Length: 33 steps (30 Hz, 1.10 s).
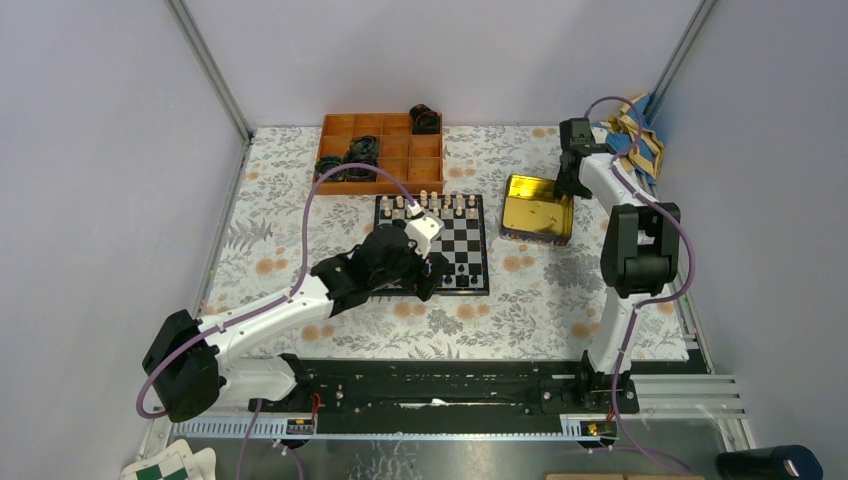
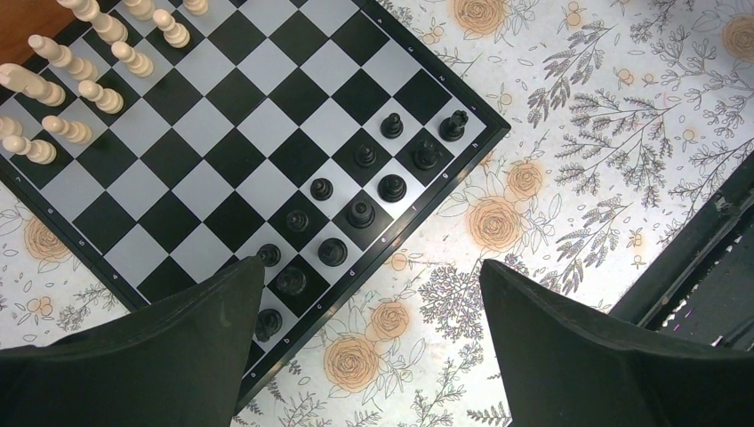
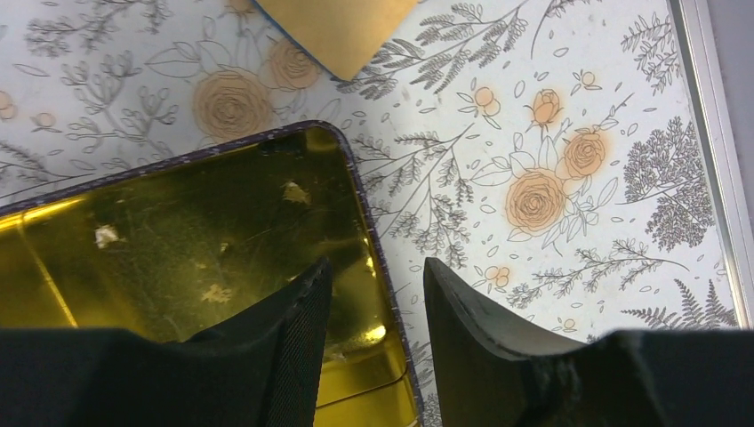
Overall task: Set up the chess pieces on the board
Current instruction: Adjust the storage box at the center of the board.
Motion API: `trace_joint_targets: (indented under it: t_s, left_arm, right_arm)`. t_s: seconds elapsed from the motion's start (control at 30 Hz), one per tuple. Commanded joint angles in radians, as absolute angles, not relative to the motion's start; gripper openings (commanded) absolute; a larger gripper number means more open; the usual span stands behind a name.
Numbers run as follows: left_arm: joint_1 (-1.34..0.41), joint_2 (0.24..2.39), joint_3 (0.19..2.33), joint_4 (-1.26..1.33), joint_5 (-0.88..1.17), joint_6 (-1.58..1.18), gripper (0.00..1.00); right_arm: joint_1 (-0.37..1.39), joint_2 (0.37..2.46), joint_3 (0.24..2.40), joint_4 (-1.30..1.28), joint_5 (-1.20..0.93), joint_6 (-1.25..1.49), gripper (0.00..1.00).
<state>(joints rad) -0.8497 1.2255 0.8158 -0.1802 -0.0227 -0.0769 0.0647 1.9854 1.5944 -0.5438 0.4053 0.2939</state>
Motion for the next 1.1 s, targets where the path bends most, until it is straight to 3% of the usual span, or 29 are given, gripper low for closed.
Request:
trace_joint_targets:
  t_s: [0.0,0.2,0.37,0.57,0.83,1.07]
  left_arm:
    - [-0.842,1.207,0.813,-0.155,-0.007,-0.086,0.99]
    - [-0.842,1.215,0.818,-0.162,-0.005,-0.091,0.99]
    - [-0.842,1.209,0.813,-0.17,-0.005,-0.103,0.99]
    - [-0.842,1.2,0.804,-0.173,-0.005,-0.119,0.99]
    - [-0.842,1.196,0.798,-0.175,0.021,-0.128,0.99]
    - [-0.842,1.202,0.802,-0.169,0.038,-0.139,0.99]
  right_arm:
    - [0.04,2.008,1.582,-0.564,0.385,0.308,0.49]
    - [0.014,2.058,1.584,-0.592,0.308,0.323,0.47]
    - [0.008,2.053,1.553,-0.561,0.285,0.328,0.29]
    - [0.008,2.008,1.5,-0.487,0.308,0.302,0.0]
    - [0.008,1.839,1.338,-0.307,0.348,0.256,0.0]
    - [0.037,1.793,1.373,-0.311,0.466,0.154,0.0]
